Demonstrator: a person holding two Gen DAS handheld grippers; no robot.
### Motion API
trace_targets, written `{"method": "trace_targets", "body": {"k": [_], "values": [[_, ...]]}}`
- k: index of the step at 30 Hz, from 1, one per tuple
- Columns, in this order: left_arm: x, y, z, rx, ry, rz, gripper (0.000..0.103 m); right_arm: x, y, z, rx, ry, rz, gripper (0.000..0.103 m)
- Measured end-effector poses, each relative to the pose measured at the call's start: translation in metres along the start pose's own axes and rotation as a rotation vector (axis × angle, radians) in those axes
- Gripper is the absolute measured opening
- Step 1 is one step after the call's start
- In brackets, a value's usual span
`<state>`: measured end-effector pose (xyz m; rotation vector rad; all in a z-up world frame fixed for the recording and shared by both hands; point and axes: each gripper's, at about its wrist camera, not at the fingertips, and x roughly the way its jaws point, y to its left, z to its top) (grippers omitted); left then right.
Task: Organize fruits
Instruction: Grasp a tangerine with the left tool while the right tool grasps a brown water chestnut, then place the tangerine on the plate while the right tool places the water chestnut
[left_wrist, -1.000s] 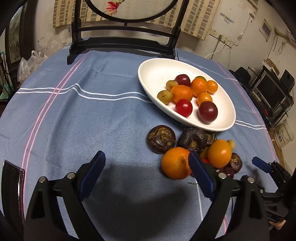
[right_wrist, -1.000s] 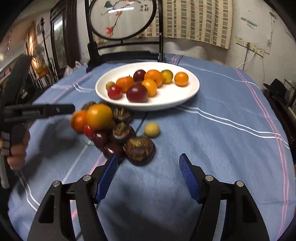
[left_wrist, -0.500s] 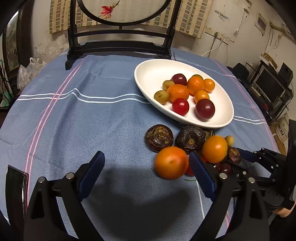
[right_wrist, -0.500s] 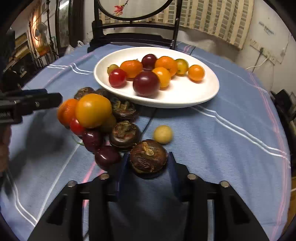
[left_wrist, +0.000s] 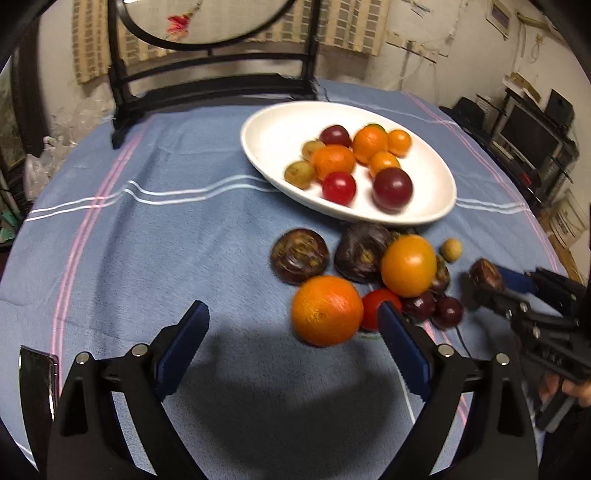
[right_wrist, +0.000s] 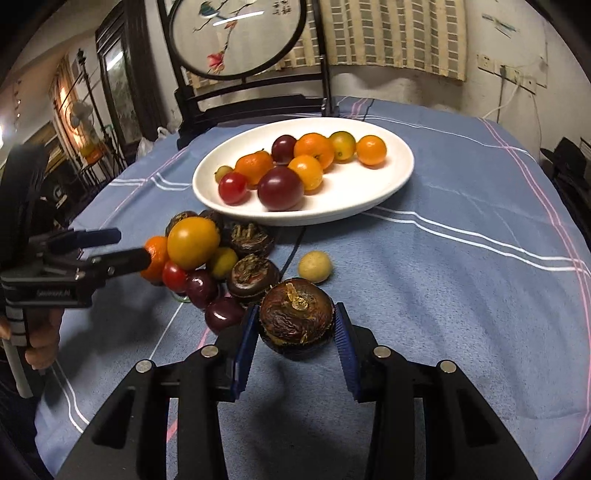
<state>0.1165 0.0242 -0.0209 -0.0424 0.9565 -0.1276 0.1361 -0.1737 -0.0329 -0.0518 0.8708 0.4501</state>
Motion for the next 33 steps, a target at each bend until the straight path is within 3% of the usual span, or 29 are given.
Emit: {"method": "trace_targets", "body": {"k": [2, 9, 11, 12, 18, 19, 20, 21, 25, 33], "values": [[0.002, -0.002, -0.004, 0.029, 0.023, -0.026, 0.09, 0.0, -0.002, 0.0, 0.009, -0.002, -0.003, 0.041], [0.014, -0.013, -0.011, 0.103, 0.046, 0.014, 0.087, -0.004, -0.001, 0.0, 0.008, -0.013, 0.001, 0.041], [0.018, -0.015, -0.011, 0.122, 0.038, 0.032, 0.068, -0.005, 0.002, 0.0, -0.003, -0.02, 0.002, 0.041], [0.022, -0.016, -0.01, 0.128, 0.035, 0.053, 0.064, -0.006, 0.003, 0.0, -0.007, -0.021, 0.002, 0.041], [0.028, -0.019, -0.005, 0.133, -0.016, 0.088, 0.063, -0.002, 0.004, 0.0, -0.013, -0.011, -0.005, 0.041], [0.028, -0.019, -0.005, 0.134, -0.021, 0.083, 0.06, -0.002, 0.004, 0.0, -0.01, -0.009, -0.005, 0.041], [0.027, -0.02, -0.005, 0.14, -0.023, 0.071, 0.047, -0.001, 0.003, 0.0, -0.006, -0.008, -0.005, 0.041], [0.026, -0.023, -0.006, 0.155, -0.021, 0.044, 0.043, 0.0, 0.002, -0.001, -0.001, -0.007, -0.005, 0.041], [0.021, -0.026, -0.009, 0.177, -0.035, 0.058, 0.042, -0.001, -0.003, -0.001, 0.026, -0.014, -0.007, 0.041], [-0.001, -0.018, -0.002, 0.094, -0.08, -0.03, 0.042, -0.01, -0.006, 0.0, 0.063, -0.064, 0.011, 0.041]]}}
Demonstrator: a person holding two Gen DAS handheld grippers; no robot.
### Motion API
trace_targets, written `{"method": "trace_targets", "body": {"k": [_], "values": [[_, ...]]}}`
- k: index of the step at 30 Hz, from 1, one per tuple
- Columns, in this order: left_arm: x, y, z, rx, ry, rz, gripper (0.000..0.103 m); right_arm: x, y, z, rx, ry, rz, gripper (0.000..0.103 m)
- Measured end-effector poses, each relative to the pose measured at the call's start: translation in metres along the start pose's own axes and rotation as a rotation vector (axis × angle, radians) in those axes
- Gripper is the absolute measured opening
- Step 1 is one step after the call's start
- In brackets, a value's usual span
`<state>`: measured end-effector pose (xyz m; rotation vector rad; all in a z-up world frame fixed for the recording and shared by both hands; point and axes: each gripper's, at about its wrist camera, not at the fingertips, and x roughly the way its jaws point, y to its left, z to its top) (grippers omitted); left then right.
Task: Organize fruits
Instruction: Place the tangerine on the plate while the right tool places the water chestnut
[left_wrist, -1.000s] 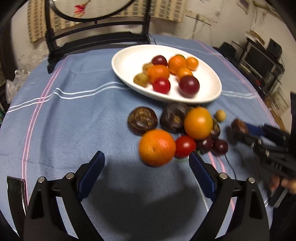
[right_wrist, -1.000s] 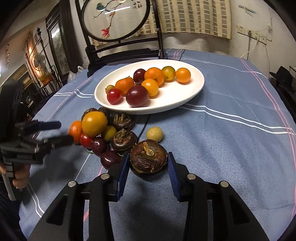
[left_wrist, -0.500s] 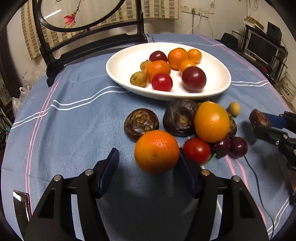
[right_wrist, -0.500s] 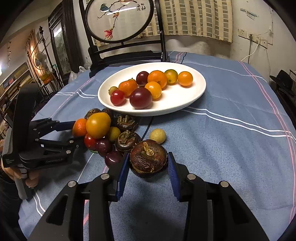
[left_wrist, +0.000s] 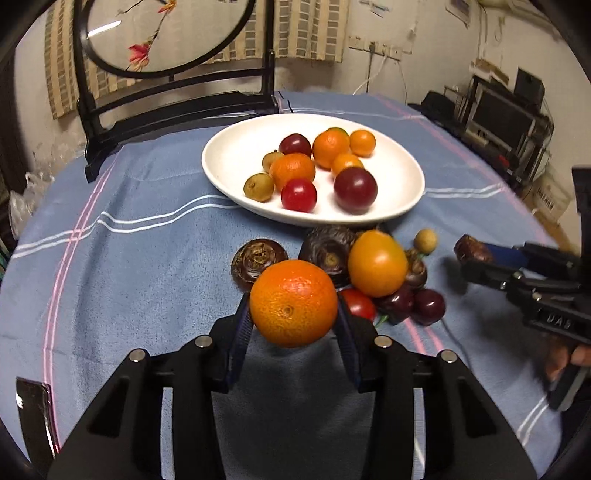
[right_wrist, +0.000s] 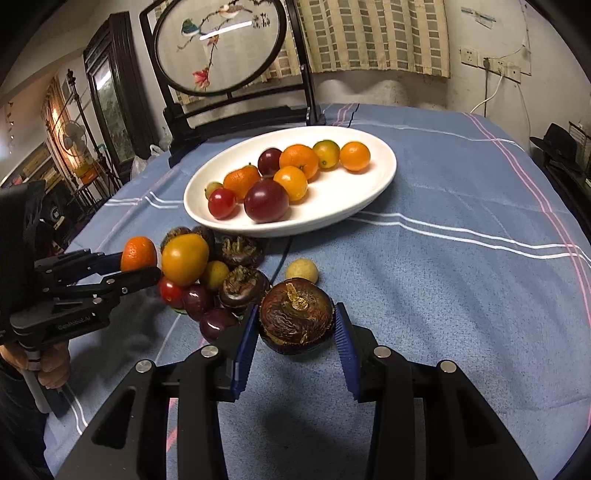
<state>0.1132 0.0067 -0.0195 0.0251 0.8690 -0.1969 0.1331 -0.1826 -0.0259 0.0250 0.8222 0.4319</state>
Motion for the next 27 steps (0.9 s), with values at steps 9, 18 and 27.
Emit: {"method": "trace_targets", "body": {"k": [9, 18, 27], "values": [[-0.017, -0.001, 0.059, -0.036, -0.033, 0.002, 0.042, -0.023, 0.02, 0.049, -0.014, -0.121, 0.041, 0.041], [0.032, 0.008, 0.101, -0.089, 0.017, 0.059, 0.042, 0.036, -0.001, 0.082, 0.059, -0.073, -0.023, 0.041], [0.071, 0.007, 0.11, -0.136, 0.042, 0.045, 0.068, 0.062, -0.019, 0.078, 0.133, -0.038, 0.015, 0.05]]}}
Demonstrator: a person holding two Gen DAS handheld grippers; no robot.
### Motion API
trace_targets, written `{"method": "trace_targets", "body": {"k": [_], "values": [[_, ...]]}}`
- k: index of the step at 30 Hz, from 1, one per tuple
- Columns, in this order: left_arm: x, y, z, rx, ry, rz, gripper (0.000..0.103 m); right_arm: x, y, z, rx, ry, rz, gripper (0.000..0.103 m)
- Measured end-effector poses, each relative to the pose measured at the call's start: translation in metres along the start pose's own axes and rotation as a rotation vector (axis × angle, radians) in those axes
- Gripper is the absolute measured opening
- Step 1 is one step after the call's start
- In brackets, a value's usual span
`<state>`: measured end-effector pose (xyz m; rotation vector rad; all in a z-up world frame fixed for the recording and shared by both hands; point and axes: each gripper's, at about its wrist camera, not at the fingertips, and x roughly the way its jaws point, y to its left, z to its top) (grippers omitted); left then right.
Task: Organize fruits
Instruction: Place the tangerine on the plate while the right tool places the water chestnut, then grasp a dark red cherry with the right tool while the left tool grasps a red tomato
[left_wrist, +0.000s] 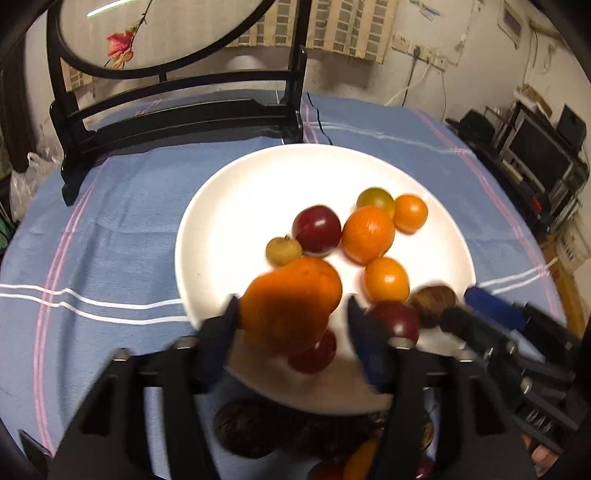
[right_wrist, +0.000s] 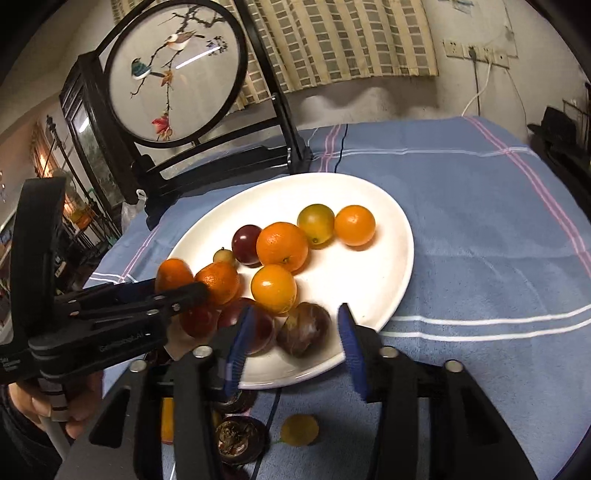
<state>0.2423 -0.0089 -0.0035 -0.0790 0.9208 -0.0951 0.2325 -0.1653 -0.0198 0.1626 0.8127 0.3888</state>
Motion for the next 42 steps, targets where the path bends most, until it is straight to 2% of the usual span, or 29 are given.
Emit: {"method": "trace_targets", "body": {"k": [1, 8, 11, 13, 16, 21, 26, 30, 34, 35, 38, 42], "values": [[-0.001, 0.0, -0.001, -0.007, -0.009, 0.003, 0.072, -0.002, -0.002, -0.001, 0.009, -0.007, 0.001, 0.051], [-0.025, 0.013, -0.011, -0.058, -0.035, 0.0, 0.072, -0.021, -0.002, -0.004, 0.017, -0.045, -0.006, 0.052], [-0.038, 0.019, -0.023, -0.078, -0.038, 0.011, 0.073, -0.03, 0.006, -0.01, -0.022, -0.055, -0.039, 0.058], [-0.046, 0.023, -0.033, -0.09, -0.044, 0.018, 0.076, -0.036, 0.007, -0.016, -0.024, -0.059, -0.048, 0.058], [-0.058, 0.029, -0.05, -0.112, -0.054, 0.021, 0.081, -0.042, 0.009, -0.027, -0.023, -0.04, -0.04, 0.059], [-0.07, 0.03, -0.077, -0.103, -0.061, 0.014, 0.082, -0.053, 0.016, -0.052, -0.04, -0.007, -0.035, 0.062], [-0.076, 0.03, -0.096, -0.094, -0.043, -0.003, 0.086, -0.073, 0.033, -0.075, -0.114, 0.005, -0.016, 0.062], [-0.077, 0.032, -0.101, -0.091, -0.045, 0.018, 0.086, -0.07, 0.049, -0.09, -0.194, 0.052, -0.008, 0.062], [-0.079, 0.031, -0.101, -0.07, -0.066, 0.062, 0.086, -0.052, 0.068, -0.102, -0.328, 0.144, -0.051, 0.057], [-0.079, 0.031, -0.101, -0.063, -0.066, 0.071, 0.086, -0.047, 0.07, -0.103, -0.348, 0.164, -0.069, 0.052], [-0.076, 0.032, -0.101, -0.066, -0.048, 0.063, 0.086, -0.033, 0.074, -0.101, -0.383, 0.215, -0.083, 0.045], [-0.074, 0.036, -0.1, -0.075, -0.032, 0.055, 0.086, -0.026, 0.079, -0.096, -0.41, 0.216, -0.086, 0.044]]}}
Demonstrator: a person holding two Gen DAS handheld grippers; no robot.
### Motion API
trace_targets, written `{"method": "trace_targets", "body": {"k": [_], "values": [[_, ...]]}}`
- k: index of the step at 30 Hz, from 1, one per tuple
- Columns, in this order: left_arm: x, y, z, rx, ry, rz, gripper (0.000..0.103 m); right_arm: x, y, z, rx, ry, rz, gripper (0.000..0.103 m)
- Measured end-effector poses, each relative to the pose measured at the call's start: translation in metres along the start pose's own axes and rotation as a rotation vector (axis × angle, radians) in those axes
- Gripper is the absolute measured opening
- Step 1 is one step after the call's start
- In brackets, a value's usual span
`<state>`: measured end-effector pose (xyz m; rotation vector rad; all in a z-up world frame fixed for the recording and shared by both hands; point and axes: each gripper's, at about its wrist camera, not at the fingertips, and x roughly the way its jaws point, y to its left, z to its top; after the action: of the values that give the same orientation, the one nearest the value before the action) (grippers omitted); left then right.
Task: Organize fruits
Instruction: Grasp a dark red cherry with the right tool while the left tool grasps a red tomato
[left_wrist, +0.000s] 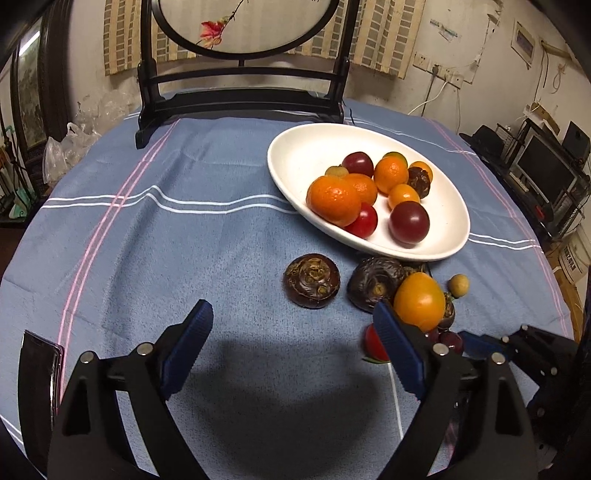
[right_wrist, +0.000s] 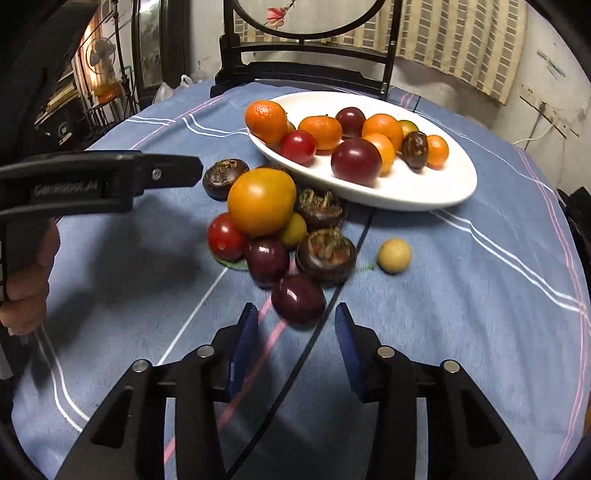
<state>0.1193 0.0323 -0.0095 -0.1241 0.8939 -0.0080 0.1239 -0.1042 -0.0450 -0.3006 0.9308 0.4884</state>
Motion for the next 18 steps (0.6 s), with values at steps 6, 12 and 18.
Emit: {"method": "trace_targets", "body": {"k": [6, 12, 18], "values": [[0.002, -0.004, -0.002, 0.018, 0.019, -0.006, 0.086, -0.002, -0.003, -0.001, 0.021, -0.033, 0.011, 0.03], [0.007, -0.015, -0.009, 0.063, 0.048, -0.024, 0.086, -0.032, -0.038, -0.006, 0.174, -0.158, 0.059, 0.03], [0.01, -0.028, -0.015, 0.133, 0.05, -0.012, 0.086, -0.035, -0.049, -0.009, 0.221, -0.177, 0.057, 0.03]]}}
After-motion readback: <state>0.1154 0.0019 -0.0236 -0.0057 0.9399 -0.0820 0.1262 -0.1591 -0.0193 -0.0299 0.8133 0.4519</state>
